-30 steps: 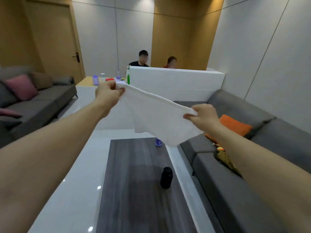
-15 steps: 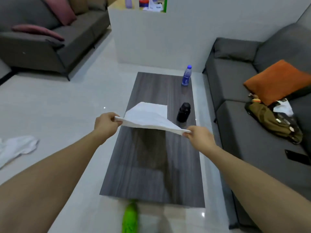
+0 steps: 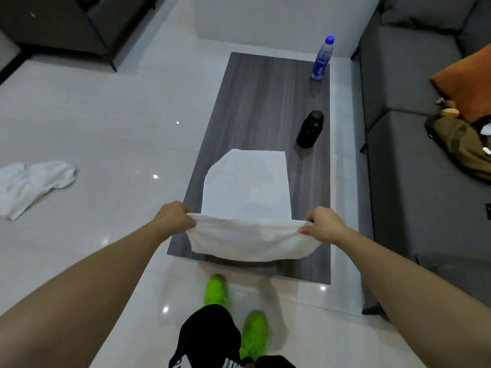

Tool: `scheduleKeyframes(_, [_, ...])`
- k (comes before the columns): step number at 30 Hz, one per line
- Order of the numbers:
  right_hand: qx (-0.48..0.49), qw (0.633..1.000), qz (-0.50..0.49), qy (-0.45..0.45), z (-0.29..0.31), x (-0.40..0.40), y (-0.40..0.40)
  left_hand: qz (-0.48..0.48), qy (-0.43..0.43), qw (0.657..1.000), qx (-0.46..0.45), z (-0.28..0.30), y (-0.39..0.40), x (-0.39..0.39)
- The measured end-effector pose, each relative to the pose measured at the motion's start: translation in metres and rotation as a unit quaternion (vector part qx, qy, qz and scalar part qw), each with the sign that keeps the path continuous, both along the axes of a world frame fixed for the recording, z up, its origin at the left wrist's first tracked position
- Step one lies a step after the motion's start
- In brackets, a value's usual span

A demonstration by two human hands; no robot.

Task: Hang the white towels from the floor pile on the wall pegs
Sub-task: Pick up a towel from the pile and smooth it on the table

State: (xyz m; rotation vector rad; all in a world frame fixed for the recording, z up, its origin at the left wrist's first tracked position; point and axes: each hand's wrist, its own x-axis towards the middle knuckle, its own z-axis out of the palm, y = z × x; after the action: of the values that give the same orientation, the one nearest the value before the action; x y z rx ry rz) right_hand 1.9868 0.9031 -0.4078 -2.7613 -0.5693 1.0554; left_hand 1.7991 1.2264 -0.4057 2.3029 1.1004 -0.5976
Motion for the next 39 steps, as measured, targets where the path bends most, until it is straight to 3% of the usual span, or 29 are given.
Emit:
scheduleKeyframes(11, [0.019,0.995,-0.088,-0.052,-0.001,0.089,0.082,0.04,-0.065,0.997,-0.013,-0.027,0.076,0.091])
scheduleKeyframes(15, [0.034,0.992,-0.107,-0.066,0.012,0.127,0.118,0.03,-0.079,0.996,-0.003,-0.012,0.11,0.138])
scheduleKeyframes(18, [0.066,0.984,-0.122,-0.116,0.053,0.17,0.15,0.034,-0.128,0.991,0.024,0.035,0.141,0.186])
scheduleKeyframes(23, [0.151,0.948,-0.134,-0.248,0.171,0.245,0.194,0.029,-0.243,0.965,0.094,0.167,0.181,0.265])
scheduleKeyframes(31, [0.259,0.869,-0.113,-0.406,0.376,0.273,0.188,0.01,-0.428,0.876,0.222,0.383,0.182,0.297])
scheduleKeyframes(35, [0.311,0.84,-0.095,-0.433,0.411,0.252,0.166,0.014,-0.475,0.845,0.246,0.422,0.163,0.272])
scheduleKeyframes(39, [0.33,0.838,-0.081,-0.427,0.395,0.22,0.138,0.021,-0.475,0.845,0.244,0.407,0.136,0.236])
